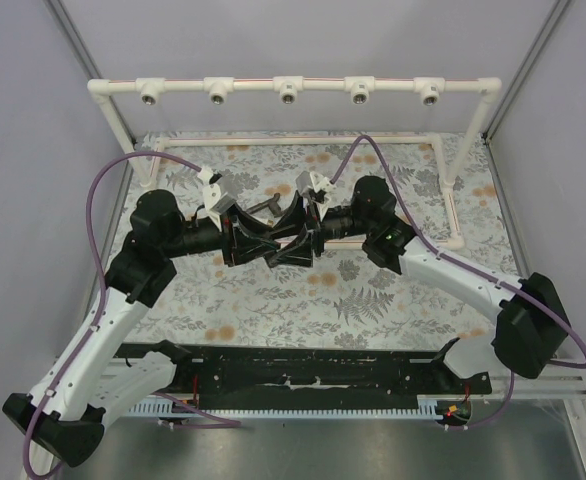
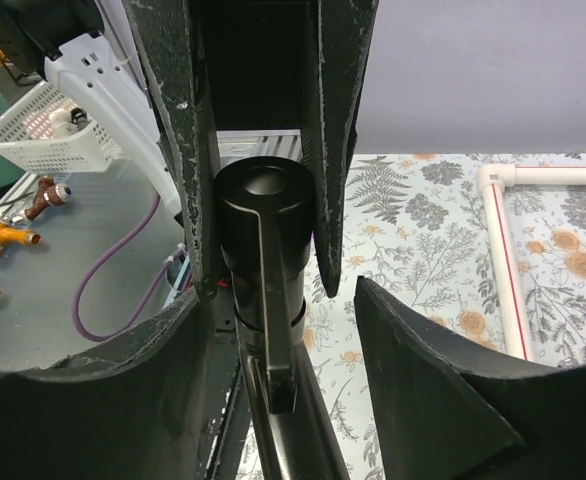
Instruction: Install the water faucets
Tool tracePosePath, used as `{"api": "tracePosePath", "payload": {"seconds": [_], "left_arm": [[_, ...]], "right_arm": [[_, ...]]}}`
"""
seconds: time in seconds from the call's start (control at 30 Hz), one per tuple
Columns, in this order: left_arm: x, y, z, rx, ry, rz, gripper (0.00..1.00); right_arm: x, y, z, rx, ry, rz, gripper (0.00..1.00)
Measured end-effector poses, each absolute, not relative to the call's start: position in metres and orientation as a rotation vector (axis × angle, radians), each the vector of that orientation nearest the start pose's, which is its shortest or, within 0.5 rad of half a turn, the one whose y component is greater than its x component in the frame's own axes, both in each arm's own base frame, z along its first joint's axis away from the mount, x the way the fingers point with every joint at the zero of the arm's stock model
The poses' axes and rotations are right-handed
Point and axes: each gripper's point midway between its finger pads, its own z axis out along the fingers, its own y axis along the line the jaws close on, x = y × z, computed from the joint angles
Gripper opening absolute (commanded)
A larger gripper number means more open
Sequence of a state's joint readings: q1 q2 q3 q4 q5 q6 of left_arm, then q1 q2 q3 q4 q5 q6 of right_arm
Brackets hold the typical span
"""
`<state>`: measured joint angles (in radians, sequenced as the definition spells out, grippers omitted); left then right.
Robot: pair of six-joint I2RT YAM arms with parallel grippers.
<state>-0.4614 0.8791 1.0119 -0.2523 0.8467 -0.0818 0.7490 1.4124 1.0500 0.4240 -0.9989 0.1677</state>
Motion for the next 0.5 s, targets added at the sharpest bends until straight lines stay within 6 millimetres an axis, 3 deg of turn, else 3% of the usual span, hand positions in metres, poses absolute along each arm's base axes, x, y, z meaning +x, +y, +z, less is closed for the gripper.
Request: {"api": "tracePosePath", "payload": {"seconds": [0.3,0.5], "left_arm": [[0.183,-0.239,0.349,0.953,1.476,-1.096,0.02],[0.188,-0.24,0.355,0.911,1.439,-1.092,0.02]], "right_arm": [[0.183,0.386,0.315,-1.256,1.203,1.516,0.63],[0.181,0.389,0.315,-1.259,1.227,1.565,0.49]]}}
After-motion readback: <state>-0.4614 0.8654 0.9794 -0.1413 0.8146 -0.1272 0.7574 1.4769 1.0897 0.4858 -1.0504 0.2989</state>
